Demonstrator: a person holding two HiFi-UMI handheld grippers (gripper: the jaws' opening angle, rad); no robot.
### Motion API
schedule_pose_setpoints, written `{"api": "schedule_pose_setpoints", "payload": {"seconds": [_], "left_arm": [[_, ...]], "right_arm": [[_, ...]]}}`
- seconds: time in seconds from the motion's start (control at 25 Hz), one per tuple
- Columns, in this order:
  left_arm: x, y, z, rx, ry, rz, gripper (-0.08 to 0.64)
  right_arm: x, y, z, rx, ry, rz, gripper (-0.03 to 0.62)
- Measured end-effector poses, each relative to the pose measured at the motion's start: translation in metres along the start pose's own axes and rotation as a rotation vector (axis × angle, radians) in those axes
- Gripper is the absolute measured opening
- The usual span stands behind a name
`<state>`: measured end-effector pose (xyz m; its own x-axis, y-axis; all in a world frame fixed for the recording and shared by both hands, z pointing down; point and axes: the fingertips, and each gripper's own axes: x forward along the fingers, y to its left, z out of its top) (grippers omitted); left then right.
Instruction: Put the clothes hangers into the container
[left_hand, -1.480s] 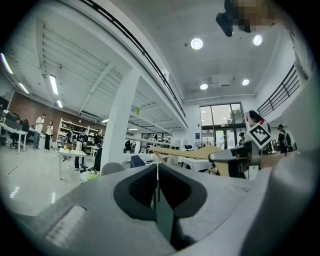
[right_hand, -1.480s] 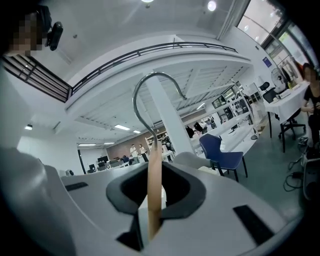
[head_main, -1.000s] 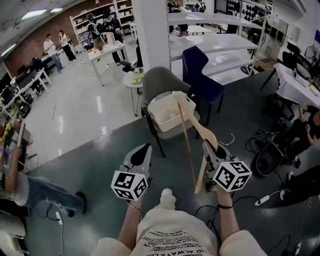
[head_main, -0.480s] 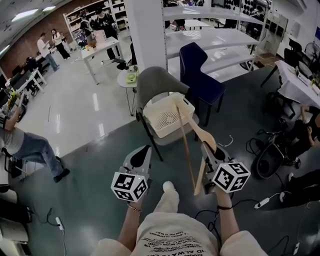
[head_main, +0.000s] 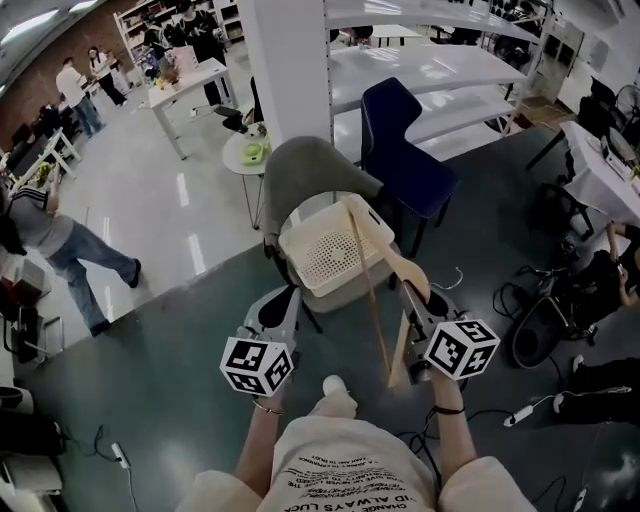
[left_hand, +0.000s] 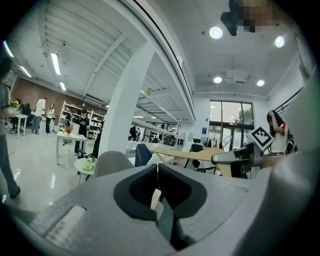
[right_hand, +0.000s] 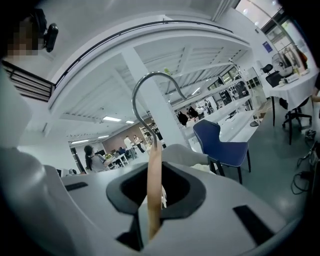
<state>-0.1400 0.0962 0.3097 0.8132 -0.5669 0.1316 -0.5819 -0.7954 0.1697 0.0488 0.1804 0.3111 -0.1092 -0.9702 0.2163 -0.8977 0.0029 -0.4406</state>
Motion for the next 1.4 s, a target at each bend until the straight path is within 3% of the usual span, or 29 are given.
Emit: {"api": "schedule_pose_setpoints", "payload": {"seconds": [0.24,0.84,1.4], "left_arm": [[0.044,0.037,0.003,-0.013,0.014,0.005,0.026],[0.088,0.086,-0.012,-0.071,0.052,0.063,0.026],[0.184,0.133,-0.051,-0.206,0.168,0.2,0.026]], "right_arm": [[0.053,-0.02,0.012,0.004,0.031,0.001,0.055],[0.133,-0.05,0.022,-0.024,0.113,0.049,0.055],[0.251,-0.111,0.022,-0.032,0.358,0.242,0.055]]}}
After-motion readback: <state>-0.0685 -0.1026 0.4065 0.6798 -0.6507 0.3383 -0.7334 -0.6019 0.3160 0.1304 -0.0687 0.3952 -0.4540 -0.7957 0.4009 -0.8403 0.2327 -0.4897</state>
